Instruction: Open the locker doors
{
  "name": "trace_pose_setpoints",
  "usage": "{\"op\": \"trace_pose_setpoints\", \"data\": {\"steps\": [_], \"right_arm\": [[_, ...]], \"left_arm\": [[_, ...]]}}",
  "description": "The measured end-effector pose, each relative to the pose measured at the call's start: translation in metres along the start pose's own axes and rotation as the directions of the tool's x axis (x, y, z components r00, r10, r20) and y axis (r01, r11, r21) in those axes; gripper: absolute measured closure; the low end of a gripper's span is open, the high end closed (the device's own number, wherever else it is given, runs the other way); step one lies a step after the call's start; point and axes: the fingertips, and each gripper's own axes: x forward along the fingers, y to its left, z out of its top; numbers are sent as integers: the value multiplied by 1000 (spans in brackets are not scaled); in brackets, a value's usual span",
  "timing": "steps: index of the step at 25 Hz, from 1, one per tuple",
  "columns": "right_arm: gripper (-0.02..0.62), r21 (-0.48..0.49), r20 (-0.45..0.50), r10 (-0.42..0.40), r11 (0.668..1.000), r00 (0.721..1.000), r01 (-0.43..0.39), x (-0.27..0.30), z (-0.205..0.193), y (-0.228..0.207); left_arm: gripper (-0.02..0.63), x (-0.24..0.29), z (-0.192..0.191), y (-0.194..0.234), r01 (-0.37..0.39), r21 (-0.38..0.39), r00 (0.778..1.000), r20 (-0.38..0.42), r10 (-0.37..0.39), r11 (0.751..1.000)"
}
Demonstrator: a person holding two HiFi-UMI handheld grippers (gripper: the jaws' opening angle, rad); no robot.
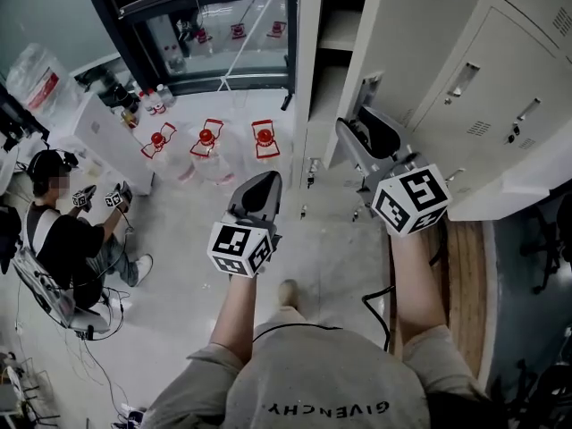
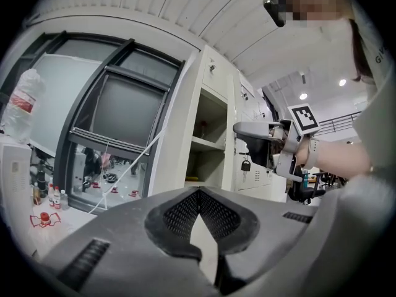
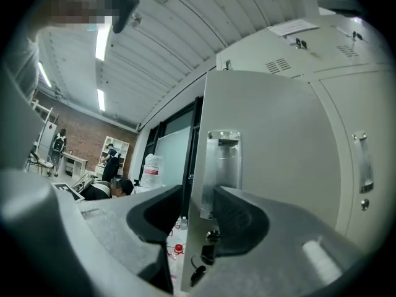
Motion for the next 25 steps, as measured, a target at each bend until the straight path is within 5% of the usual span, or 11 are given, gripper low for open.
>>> {"op": "trace_pose_setpoints", "data": {"steps": [25], "right_arm": [[454,-4,56,-62,998,997,62,-151,10,-30]], "left_arm": [[607,-40,-11,-90,-4,24,1000,-11,4,1000]]}}
